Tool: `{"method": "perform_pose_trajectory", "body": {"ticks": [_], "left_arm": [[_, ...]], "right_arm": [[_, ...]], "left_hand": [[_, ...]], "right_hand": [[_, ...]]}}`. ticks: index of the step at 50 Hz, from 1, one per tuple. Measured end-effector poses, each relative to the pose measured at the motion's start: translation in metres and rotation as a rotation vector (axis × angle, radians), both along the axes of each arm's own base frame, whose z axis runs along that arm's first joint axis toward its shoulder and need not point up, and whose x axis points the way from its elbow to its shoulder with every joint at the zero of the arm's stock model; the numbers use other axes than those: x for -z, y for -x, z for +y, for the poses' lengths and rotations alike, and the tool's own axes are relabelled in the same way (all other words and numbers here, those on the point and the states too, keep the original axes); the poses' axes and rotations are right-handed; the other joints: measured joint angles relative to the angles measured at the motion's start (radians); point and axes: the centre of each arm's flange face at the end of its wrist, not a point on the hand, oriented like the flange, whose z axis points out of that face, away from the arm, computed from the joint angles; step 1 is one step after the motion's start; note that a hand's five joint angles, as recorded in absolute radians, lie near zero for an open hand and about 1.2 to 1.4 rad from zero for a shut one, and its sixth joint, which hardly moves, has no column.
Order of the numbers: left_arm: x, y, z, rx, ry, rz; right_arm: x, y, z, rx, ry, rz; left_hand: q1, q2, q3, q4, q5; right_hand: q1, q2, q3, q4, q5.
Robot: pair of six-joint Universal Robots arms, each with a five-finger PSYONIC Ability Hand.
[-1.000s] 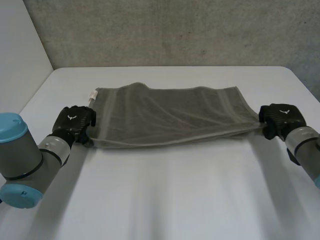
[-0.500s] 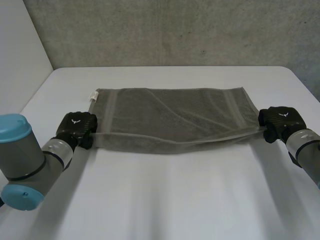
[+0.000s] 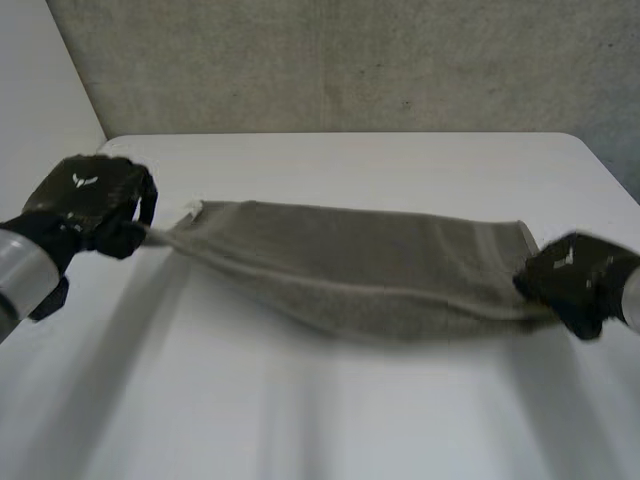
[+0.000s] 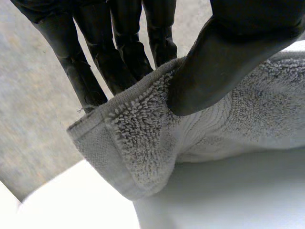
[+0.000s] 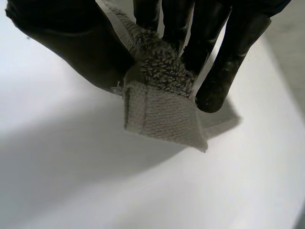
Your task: Fold the towel.
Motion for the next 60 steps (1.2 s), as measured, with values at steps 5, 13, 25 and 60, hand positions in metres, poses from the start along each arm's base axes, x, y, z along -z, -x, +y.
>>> {"method": "perform_pose_trajectory", "body": {"ticks": [5,13,25,60], "left_arm": [[0.009,-0.015,0.008,0.013,-0.076,0.002],[0.023,-0.030,-0.009,0.008,-0.123,0.021],[0.080,0.002,-0.086,0.063,-0.163,0.009],[0.142,0.060,-0.213,0.010,0.076,0.116]], "right_arm": [[0.001,0.004,0.016,-0.097,-0.087,0.095],[0.001,0.005,-0.015,-0.057,-0.014,0.006],[0.049,-0.027,-0.098,0.086,0.141,-0.099],[0.126,-0.053,-0.191,0.255,0.324,-0.154]], "left_hand": [[0.000,0.000,0.000,0.000,0.000],[0.000,0.001,0.000,0.000,0.000],[0.001,0.003,0.000,0.000,0.000],[-0.421,-0.462,-0.451,-0.468,-0.420]], "right_hand": [[0.000,0.000,0.001,0.000,0.000],[0.000,0.000,0.002,0.000,0.000],[0.000,0.000,0.009,0.000,0.000],[-0.660,-0.661,-0.635,-0.641,-0.664]]}}
